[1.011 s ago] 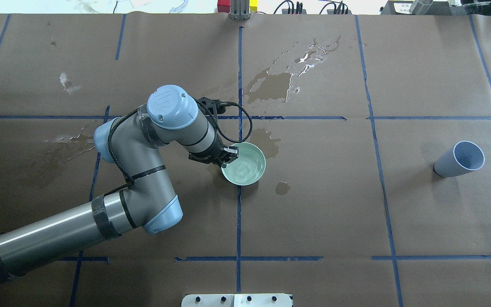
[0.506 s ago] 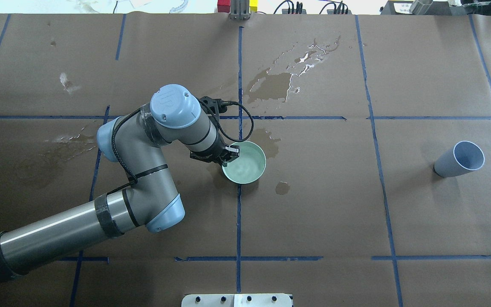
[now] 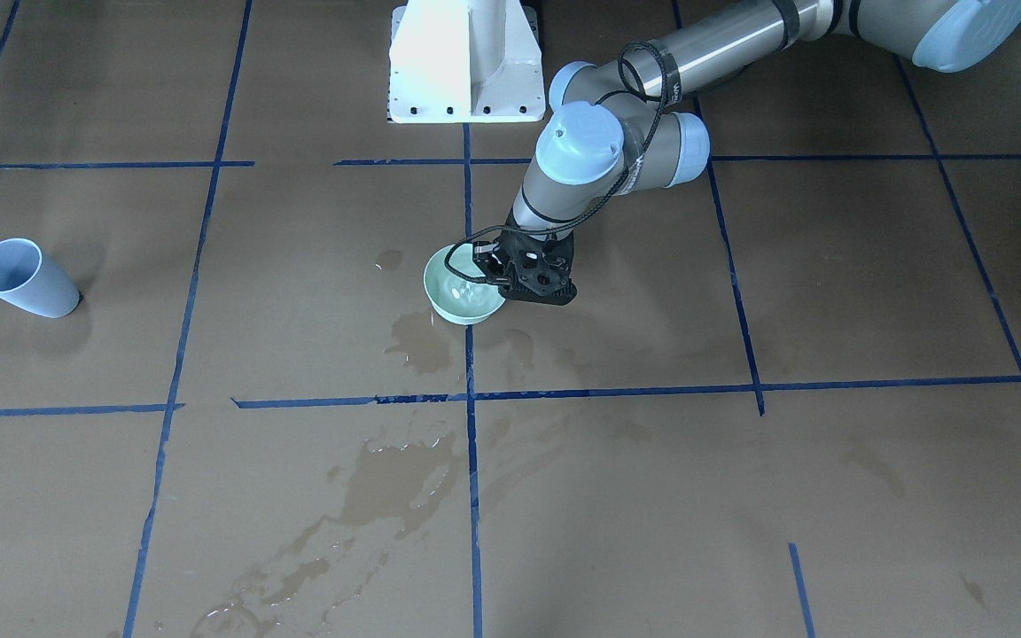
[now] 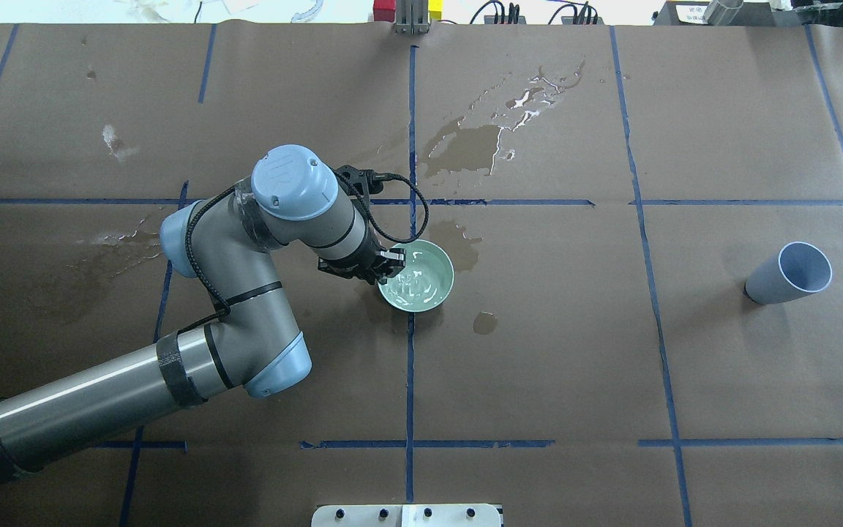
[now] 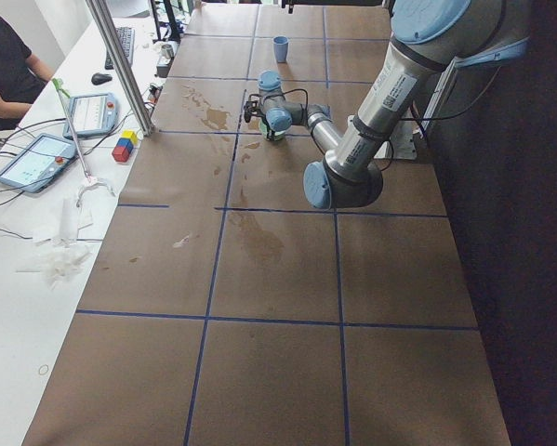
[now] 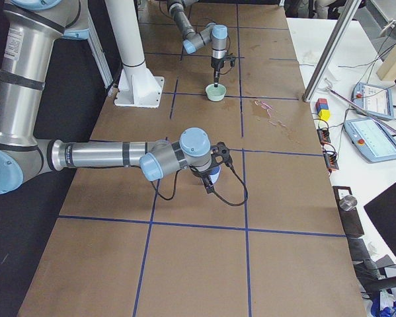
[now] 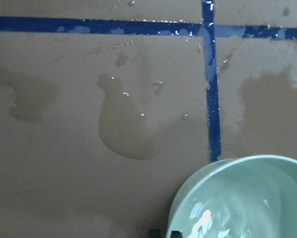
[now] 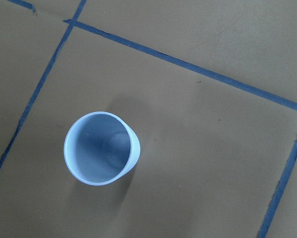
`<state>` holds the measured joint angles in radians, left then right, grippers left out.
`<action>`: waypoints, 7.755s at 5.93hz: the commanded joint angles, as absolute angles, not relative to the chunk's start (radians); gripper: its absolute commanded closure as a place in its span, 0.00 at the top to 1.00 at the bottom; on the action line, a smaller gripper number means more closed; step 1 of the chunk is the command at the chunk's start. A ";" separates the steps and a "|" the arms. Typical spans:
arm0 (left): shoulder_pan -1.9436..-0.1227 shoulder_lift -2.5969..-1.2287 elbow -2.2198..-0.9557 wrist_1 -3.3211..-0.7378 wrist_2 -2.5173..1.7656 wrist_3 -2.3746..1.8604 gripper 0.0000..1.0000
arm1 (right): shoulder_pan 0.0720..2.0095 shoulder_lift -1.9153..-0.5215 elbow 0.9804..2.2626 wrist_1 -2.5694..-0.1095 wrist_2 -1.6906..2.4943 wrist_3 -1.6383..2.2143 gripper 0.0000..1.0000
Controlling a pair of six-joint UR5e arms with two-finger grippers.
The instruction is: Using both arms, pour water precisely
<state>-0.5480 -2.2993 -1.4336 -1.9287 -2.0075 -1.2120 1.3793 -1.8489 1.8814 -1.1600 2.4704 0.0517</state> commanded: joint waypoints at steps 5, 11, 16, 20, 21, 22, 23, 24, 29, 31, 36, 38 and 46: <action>-0.589 -2.162 -1.711 -1.928 -1.999 -1.229 0.93 | 1.332 -1.896 1.884 -0.857 2.430 0.392 1.00; -0.603 -1.979 -1.910 -1.928 -1.953 -1.295 1.00 | 0.736 -2.098 1.884 -0.310 1.706 0.879 1.00; -0.598 -1.979 -1.905 -1.928 -1.908 -1.295 1.00 | 0.420 -2.102 1.861 -0.305 1.313 1.131 0.97; -0.598 -1.979 -1.907 -1.928 -1.893 -1.295 1.00 | 0.225 -2.088 1.777 -0.278 0.797 1.210 1.00; -0.598 -1.979 -1.907 -1.928 -1.893 -1.293 1.00 | 0.213 -2.088 1.741 -0.228 0.758 1.215 1.00; -0.597 -1.979 -1.908 -1.928 -1.893 -1.293 1.00 | 0.207 -2.079 1.733 -0.212 0.726 1.215 1.00; -0.597 -1.979 -1.911 -1.928 -1.891 -1.293 1.00 | 0.206 -2.063 1.689 -0.210 0.713 1.215 1.00; -0.597 -1.979 -1.914 -1.928 -1.891 -1.293 1.00 | 0.198 -2.033 1.680 -0.210 0.653 1.215 1.00; -0.597 -1.979 -1.921 -1.928 -1.878 -1.295 1.00 | 0.187 -1.895 1.521 -0.207 0.539 1.201 0.99; -0.598 -1.979 -1.922 -1.928 -1.878 -1.295 1.00 | 0.187 -1.891 1.513 -0.181 0.541 1.195 0.99; -0.598 -1.956 -1.933 -1.928 -1.878 -1.295 1.00 | 0.190 -1.855 1.468 -0.106 0.549 1.081 0.99; -0.598 -1.954 -1.933 -1.928 -1.878 -1.295 1.00 | 0.193 -1.859 1.463 -0.104 0.549 1.081 0.99; -0.595 -1.944 -1.936 -1.927 -1.850 -1.313 1.00 | 0.259 -1.826 1.457 -0.107 0.598 1.039 0.98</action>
<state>-0.5956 -1.9436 -1.9350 -1.9267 -1.8500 -1.3011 0.2547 -1.8343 1.4573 -0.1074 0.5952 1.0506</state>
